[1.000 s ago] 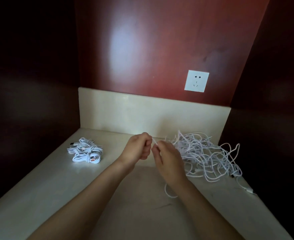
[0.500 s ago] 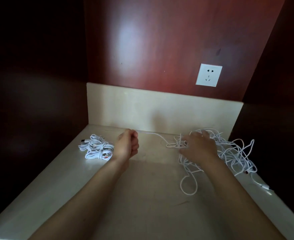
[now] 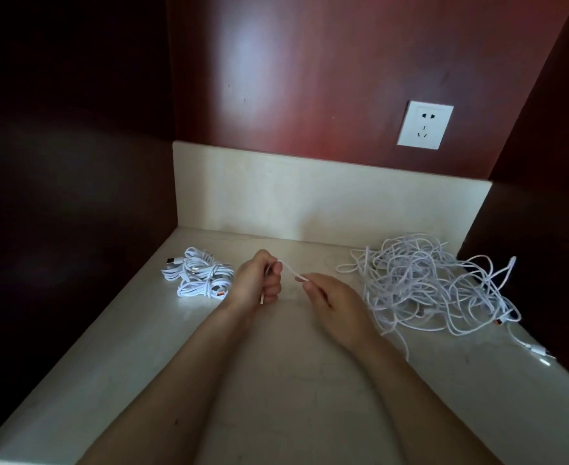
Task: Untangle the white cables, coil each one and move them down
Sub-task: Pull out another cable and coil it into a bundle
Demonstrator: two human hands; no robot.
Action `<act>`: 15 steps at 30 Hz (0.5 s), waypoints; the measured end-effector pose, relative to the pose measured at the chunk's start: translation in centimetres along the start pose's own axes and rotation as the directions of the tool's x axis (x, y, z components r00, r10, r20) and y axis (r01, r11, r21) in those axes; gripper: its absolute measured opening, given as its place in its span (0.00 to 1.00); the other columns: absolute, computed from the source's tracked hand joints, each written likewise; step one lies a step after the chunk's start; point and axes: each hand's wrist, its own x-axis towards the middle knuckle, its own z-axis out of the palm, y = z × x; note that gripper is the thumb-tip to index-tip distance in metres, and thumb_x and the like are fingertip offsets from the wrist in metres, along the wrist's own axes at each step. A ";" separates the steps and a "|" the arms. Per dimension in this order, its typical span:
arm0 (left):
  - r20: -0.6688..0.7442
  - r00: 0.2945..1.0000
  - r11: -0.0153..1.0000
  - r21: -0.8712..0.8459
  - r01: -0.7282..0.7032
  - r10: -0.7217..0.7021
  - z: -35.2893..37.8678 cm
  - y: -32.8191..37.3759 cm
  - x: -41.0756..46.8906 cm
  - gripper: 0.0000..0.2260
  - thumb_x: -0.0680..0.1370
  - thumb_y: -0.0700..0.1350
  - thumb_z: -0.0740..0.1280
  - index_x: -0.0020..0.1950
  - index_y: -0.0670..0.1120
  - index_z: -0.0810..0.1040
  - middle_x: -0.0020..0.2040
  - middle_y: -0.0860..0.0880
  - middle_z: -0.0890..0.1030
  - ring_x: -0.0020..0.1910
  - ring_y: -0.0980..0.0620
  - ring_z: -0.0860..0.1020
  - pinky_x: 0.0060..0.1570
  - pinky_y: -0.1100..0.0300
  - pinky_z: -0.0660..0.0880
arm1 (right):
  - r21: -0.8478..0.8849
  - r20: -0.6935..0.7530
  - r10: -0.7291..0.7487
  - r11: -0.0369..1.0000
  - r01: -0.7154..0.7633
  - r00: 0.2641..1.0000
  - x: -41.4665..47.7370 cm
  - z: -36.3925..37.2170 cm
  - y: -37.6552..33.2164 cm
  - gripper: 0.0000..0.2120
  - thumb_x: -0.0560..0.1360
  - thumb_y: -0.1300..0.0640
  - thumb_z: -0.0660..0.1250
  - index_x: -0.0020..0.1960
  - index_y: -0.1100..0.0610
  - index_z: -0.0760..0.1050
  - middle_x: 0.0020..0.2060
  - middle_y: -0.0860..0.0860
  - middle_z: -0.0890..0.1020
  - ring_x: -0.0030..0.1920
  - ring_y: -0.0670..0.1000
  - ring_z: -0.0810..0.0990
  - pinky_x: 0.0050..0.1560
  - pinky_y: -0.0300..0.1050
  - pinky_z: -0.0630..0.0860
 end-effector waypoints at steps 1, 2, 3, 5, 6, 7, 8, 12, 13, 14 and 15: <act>0.005 1.000 1.000 0.028 0.014 -0.014 -0.2 0.2 0.0 0.14 0.77 0.42 0.53 0.32 0.46 0.66 0.23 0.52 0.56 0.20 0.55 0.55 0.20 0.66 0.53 | 0.046 -0.039 0.008 0.999 -0.006 0.999 -0.2 -0.1 0.4 0.15 0.81 0.48 0.58 0.56 0.52 0.81 0.49 0.46 0.84 0.51 0.46 0.80 0.52 0.40 0.73; 0.010 1.000 0.996 0.085 0.022 -0.023 -0.5 0.3 0.0 0.14 0.77 0.42 0.53 0.31 0.45 0.66 0.23 0.52 0.57 0.20 0.55 0.56 0.21 0.65 0.53 | 0.084 -0.081 0.001 0.996 0.005 0.997 -0.2 -0.3 0.7 0.14 0.81 0.49 0.58 0.54 0.52 0.81 0.47 0.45 0.83 0.49 0.44 0.79 0.51 0.37 0.72; 0.025 0.999 0.985 0.171 0.022 -0.027 -0.6 0.4 -0.1 0.15 0.77 0.42 0.53 0.30 0.45 0.67 0.21 0.51 0.59 0.19 0.54 0.57 0.22 0.63 0.54 | 0.095 -0.124 -0.014 0.995 0.026 0.992 -0.1 -0.6 0.9 0.13 0.81 0.49 0.58 0.52 0.52 0.80 0.46 0.43 0.82 0.48 0.43 0.79 0.50 0.36 0.71; 0.097 0.994 0.940 0.340 0.019 -0.055 -0.8 0.4 -0.5 0.17 0.76 0.44 0.56 0.29 0.43 0.74 0.20 0.49 0.65 0.19 0.52 0.64 0.27 0.58 0.59 | 0.083 -0.180 -0.050 0.994 0.066 0.982 0.0 -1.1 1.0 0.12 0.81 0.50 0.56 0.51 0.51 0.78 0.44 0.41 0.80 0.47 0.41 0.78 0.49 0.35 0.71; 0.155 0.983 0.924 0.381 0.037 -0.103 -0.7 0.4 -0.9 0.19 0.76 0.46 0.56 0.29 0.44 0.78 0.21 0.48 0.69 0.20 0.51 0.68 0.29 0.56 0.62 | 0.089 -0.181 -0.067 0.992 0.085 0.981 0.1 -1.2 0.9 0.12 0.82 0.50 0.56 0.50 0.50 0.77 0.44 0.41 0.79 0.47 0.40 0.77 0.48 0.35 0.71; 0.215 0.963 0.922 0.382 0.072 -0.164 -0.6 0.4 -1.4 0.21 0.77 0.47 0.54 0.31 0.45 0.81 0.23 0.47 0.72 0.23 0.50 0.73 0.32 0.57 0.67 | 0.100 -0.164 -0.081 0.990 0.099 0.983 0.2 -1.2 0.8 0.12 0.82 0.49 0.55 0.50 0.50 0.76 0.44 0.40 0.79 0.47 0.40 0.78 0.48 0.35 0.71; 0.268 0.940 0.927 0.360 0.104 -0.210 -0.4 0.5 -1.7 0.23 0.80 0.48 0.52 0.36 0.44 0.83 0.25 0.46 0.73 0.26 0.49 0.76 0.36 0.58 0.71 | 0.108 -0.139 -0.092 0.988 0.107 0.986 0.3 -1.2 0.7 0.12 0.82 0.48 0.55 0.51 0.49 0.76 0.44 0.40 0.79 0.47 0.41 0.78 0.48 0.37 0.72; 0.349 0.915 0.947 0.309 0.093 -0.204 -0.2 0.8 -2.4 0.21 0.84 0.52 0.52 0.47 0.42 0.79 0.26 0.48 0.70 0.23 0.50 0.75 0.35 0.58 0.77 | 0.157 -0.116 -0.114 0.979 0.131 0.987 0.4 -1.3 0.6 0.12 0.82 0.50 0.56 0.53 0.50 0.78 0.47 0.40 0.81 0.49 0.45 0.80 0.50 0.43 0.74; 0.369 0.907 0.950 0.297 0.094 -0.205 -0.2 0.9 -2.6 0.17 0.84 0.50 0.53 0.49 0.42 0.78 0.27 0.49 0.69 0.22 0.51 0.73 0.34 0.57 0.77 | 0.167 -0.122 -0.115 0.977 0.135 0.986 0.3 -1.4 0.5 0.12 0.81 0.51 0.57 0.53 0.51 0.78 0.47 0.40 0.81 0.50 0.45 0.80 0.51 0.43 0.75; 0.392 0.897 0.954 0.284 0.092 -0.204 -0.1 0.9 -2.8 0.14 0.84 0.47 0.54 0.51 0.43 0.76 0.28 0.49 0.69 0.21 0.52 0.71 0.32 0.58 0.77 | 0.174 -0.127 -0.117 0.975 0.138 0.985 0.3 -1.4 0.4 0.11 0.81 0.51 0.58 0.54 0.51 0.79 0.47 0.40 0.81 0.50 0.45 0.80 0.52 0.44 0.75; 0.409 0.890 0.960 0.263 0.095 -0.200 0.1 0.9 -2.9 0.11 0.84 0.44 0.53 0.51 0.44 0.75 0.28 0.49 0.69 0.21 0.53 0.70 0.30 0.59 0.77 | 0.182 -0.137 -0.114 0.974 0.138 0.984 0.1 -1.3 0.3 0.11 0.80 0.51 0.58 0.54 0.50 0.79 0.48 0.40 0.82 0.51 0.45 0.80 0.52 0.45 0.76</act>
